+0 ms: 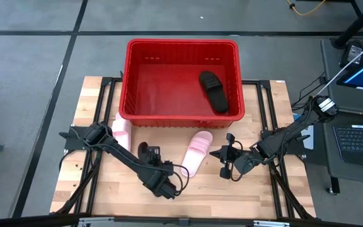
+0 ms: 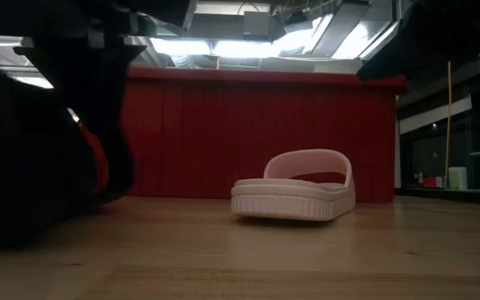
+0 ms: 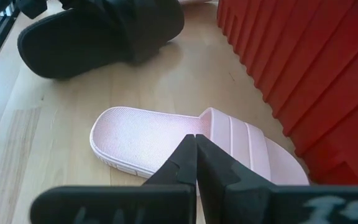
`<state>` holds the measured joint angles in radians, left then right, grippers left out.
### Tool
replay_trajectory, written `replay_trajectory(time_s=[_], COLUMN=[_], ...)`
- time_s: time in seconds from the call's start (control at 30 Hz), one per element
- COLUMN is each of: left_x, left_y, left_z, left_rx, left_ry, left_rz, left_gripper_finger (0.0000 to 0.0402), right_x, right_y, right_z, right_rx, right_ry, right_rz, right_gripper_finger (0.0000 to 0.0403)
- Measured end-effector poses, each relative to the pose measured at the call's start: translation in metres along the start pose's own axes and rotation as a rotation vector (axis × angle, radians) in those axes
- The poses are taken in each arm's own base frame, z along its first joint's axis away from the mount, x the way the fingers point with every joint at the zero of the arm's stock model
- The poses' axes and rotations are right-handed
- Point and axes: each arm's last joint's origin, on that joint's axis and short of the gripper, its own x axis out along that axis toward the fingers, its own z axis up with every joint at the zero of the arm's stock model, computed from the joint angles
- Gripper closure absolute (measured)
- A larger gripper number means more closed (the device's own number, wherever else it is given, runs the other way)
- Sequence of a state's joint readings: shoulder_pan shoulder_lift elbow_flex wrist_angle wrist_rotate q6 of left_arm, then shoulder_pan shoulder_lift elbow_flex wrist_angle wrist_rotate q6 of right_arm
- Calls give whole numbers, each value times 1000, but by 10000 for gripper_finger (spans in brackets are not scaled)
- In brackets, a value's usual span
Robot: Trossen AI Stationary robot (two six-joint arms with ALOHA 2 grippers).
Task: Pick and place slides into bin
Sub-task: Put the black slide into the bin
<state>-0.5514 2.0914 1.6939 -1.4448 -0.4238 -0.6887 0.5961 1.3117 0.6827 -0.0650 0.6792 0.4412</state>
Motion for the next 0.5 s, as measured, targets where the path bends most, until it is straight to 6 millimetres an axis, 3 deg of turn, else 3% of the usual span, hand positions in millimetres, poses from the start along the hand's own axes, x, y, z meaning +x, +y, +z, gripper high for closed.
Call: replay_trajectory(time_s=[0.33, 0.5], left_x=[0, -2], left_y=[9, 6], left_z=[-10, -12], left_rx=[-44, -36], left_ry=[173, 166], left_rz=[-4, 0], left_gripper_finger=[355, 391], right_x=[0, 0], right_y=[0, 0], right_z=[0, 0], right_rx=[4, 3], right_ry=[0, 0], right_rz=[0, 0], right_gripper_finger=[396, 396])
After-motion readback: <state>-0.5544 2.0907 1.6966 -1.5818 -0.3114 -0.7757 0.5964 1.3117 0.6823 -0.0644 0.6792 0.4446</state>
